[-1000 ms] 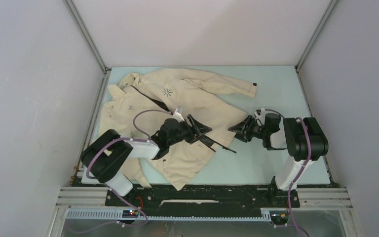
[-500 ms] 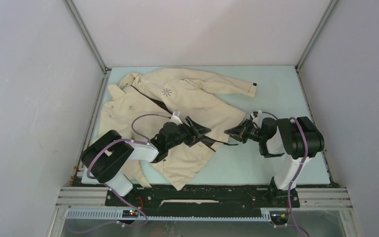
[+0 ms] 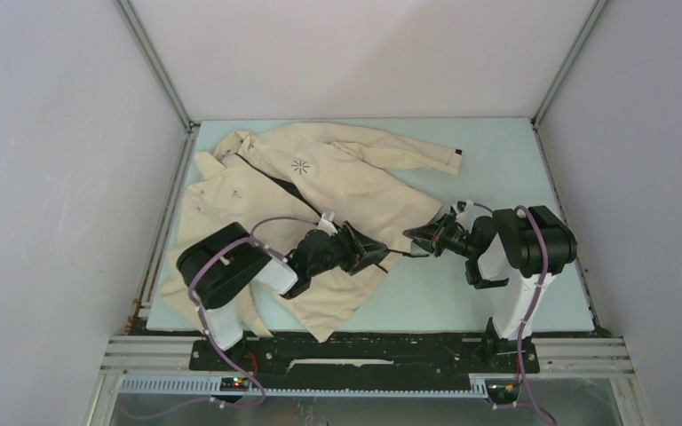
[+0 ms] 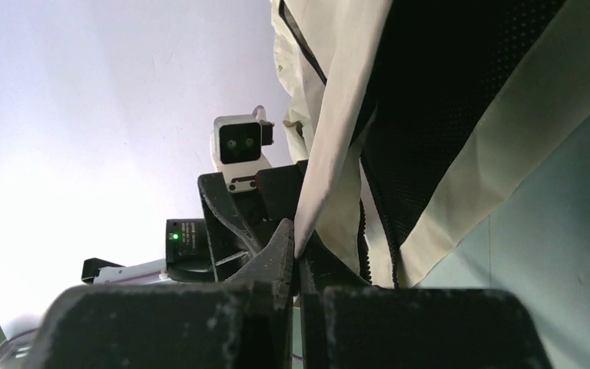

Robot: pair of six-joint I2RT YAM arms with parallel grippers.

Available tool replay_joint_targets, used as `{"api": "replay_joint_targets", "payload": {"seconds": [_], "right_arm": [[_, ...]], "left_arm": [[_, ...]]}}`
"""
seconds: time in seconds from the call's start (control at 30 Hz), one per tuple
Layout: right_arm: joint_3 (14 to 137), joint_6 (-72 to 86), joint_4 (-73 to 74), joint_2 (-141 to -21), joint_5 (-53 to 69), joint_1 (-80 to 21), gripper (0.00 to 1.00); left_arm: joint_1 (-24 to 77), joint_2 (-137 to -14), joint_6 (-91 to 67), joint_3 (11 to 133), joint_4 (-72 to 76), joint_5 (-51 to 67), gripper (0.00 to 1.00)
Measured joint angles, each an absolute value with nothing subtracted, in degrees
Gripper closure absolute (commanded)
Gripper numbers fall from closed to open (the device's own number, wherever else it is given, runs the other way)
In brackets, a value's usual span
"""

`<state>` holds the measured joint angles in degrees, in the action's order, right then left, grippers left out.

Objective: Zip up the jacket

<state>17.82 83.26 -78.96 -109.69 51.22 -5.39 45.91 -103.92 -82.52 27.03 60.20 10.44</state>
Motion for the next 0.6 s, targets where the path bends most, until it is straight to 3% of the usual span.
{"api": "replay_joint_targets", "payload": {"seconds": [0.1, 0.2, 0.4, 0.6], "right_arm": [[17.8, 83.7, -80.5, -109.9, 51.8, -5.4, 1.0], [17.8, 83.7, -81.8, -109.9, 52.7, -5.4, 1.0], [17.7, 84.7, -82.5, -109.4, 53.4, -5.5, 1.0], [17.6, 85.8, -82.9, -106.7, 53.2, -6.2, 1.0]], "left_arm": [[46.5, -98.7, -76.8, 27.9, 50.2, 10.1, 0.15], [46.9, -94.9, -73.1, 30.8, 44.3, 11.0, 0.16], [47.0, -98.9, -77.1, 30.3, 53.4, 13.2, 0.31], [47.1, -110.1, -85.7, 29.7, 66.2, 13.7, 0.24]]}}
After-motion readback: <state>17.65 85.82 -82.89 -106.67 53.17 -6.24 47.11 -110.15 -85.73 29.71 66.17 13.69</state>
